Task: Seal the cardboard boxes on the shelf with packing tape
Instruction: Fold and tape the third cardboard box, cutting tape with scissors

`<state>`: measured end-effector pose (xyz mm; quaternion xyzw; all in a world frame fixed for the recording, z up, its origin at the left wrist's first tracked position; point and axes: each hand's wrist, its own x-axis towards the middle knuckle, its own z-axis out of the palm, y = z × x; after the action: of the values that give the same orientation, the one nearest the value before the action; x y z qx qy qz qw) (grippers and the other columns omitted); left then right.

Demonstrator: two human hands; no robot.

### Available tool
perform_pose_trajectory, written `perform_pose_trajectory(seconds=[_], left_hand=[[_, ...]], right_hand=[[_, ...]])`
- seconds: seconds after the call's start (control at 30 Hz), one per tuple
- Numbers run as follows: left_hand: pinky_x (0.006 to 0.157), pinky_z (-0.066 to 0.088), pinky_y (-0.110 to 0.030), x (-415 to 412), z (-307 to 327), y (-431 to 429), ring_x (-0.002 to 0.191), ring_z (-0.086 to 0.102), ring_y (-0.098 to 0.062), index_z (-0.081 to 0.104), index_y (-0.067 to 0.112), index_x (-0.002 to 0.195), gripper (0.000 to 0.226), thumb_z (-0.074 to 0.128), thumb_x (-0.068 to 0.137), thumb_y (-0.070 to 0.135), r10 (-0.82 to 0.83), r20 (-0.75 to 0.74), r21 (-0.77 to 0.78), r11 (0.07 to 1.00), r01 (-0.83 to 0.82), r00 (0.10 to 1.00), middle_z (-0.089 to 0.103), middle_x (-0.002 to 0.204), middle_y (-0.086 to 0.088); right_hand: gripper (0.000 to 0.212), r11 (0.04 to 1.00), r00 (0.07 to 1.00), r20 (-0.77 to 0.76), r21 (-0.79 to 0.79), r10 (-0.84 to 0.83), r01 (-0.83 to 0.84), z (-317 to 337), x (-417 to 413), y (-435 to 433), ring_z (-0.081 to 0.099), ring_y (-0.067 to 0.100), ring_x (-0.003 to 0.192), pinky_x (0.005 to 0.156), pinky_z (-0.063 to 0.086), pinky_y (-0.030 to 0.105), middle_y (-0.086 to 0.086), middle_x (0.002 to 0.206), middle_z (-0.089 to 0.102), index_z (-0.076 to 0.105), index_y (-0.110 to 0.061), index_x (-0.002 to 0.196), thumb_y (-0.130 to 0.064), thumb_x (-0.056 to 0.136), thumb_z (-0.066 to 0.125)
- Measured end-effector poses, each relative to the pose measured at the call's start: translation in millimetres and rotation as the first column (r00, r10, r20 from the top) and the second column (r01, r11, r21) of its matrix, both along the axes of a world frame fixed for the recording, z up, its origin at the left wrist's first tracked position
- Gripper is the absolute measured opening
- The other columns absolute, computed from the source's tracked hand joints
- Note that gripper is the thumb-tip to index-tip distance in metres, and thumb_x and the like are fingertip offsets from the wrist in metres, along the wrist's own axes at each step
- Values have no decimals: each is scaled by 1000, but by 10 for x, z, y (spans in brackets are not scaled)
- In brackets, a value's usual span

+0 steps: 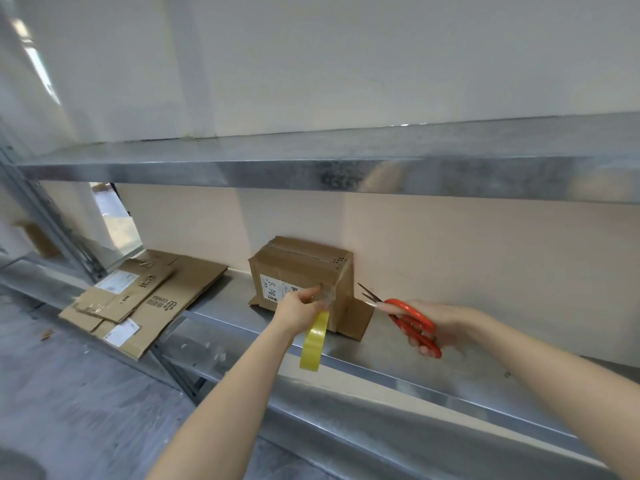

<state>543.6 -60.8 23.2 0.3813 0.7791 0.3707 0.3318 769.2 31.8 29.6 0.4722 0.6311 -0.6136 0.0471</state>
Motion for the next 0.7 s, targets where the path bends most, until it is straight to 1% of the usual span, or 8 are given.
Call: perform_pose_trajectory(seconds=[0.07, 0.17, 0.4, 0.47, 0.53, 0.57, 0.67, 0.7], left_hand=[[94, 47, -33, 5, 8, 8, 115, 57, -22, 54, 27, 135, 50, 67, 87, 24, 4, 0, -4, 1000, -4, 1000, 60, 126, -4], [96, 47, -35, 7, 16, 25, 115, 57, -22, 55, 25, 135, 50, 68, 86, 21, 14, -2, 0, 1000, -14, 1000, 60, 125, -5], [97, 47, -37, -14, -9, 24, 112, 59, -21, 54, 23, 135, 51, 68, 86, 20, 12, 16, 1, 1000, -12, 1000, 63, 120, -3], [88, 50, -34, -22, -6, 27, 100, 59, -17, 53, 22, 136, 52, 69, 86, 20, 8, 38, 11, 1000, -9, 999, 64, 118, -3], [77, 48, -25, -37, -4, 26, 98, 57, -14, 53, 21, 136, 54, 71, 85, 21, 7, 51, 11, 1000, -7, 999, 63, 117, -2], [77, 49, -25, -44, -7, 27, 101, 58, -15, 53, 21, 136, 54, 71, 85, 21, 9, 53, 9, 1000, -9, 999, 63, 118, -2], [96, 47, -36, -61, -13, 29, 109, 59, -20, 54, 22, 135, 53, 70, 85, 20, 23, 66, -5, 1000, -23, 998, 64, 120, -3], [99, 45, -38, -66, -15, 33, 113, 59, -22, 54, 22, 135, 52, 69, 85, 20, 26, 66, -8, 1000, -26, 997, 64, 120, -4]], right_hand=[[64, 993, 997, 22, -90, 78, -76, 141, -23, 13, 45, 19, 45, 46, 33, 22, 3, 55, 43, 43, -16, 64, -75, 61, 69], [67, 969, 980, 69, -179, 185, -170, 262, -114, 36, 47, 20, 52, 54, 36, 24, 4, 59, 44, 44, -13, 64, -76, 64, 66], [73, 961, 960, 140, -176, 241, -216, 341, -432, 71, 46, 20, 53, 56, 36, 24, 6, 62, 45, 43, -11, 66, -80, 59, 65], [75, 959, 956, 147, -165, 255, -231, 376, -513, 91, 46, 20, 54, 57, 37, 25, 7, 65, 46, 46, -9, 69, -80, 59, 66], [76, 954, 948, 160, -167, 277, -250, 391, -571, 114, 45, 20, 55, 60, 37, 27, 8, 71, 46, 47, -9, 72, -81, 59, 67], [76, 950, 943, 167, -171, 288, -260, 399, -581, 126, 44, 19, 55, 61, 36, 28, 7, 71, 44, 47, -9, 73, -81, 58, 67], [77, 941, 923, 211, -180, 322, -287, 439, -559, 163, 42, 19, 57, 60, 35, 27, 6, 67, 42, 45, -10, 71, -82, 56, 67], [76, 940, 918, 227, -185, 325, -287, 446, -545, 176, 43, 19, 57, 61, 35, 27, 6, 66, 42, 45, -11, 69, -82, 54, 69]])
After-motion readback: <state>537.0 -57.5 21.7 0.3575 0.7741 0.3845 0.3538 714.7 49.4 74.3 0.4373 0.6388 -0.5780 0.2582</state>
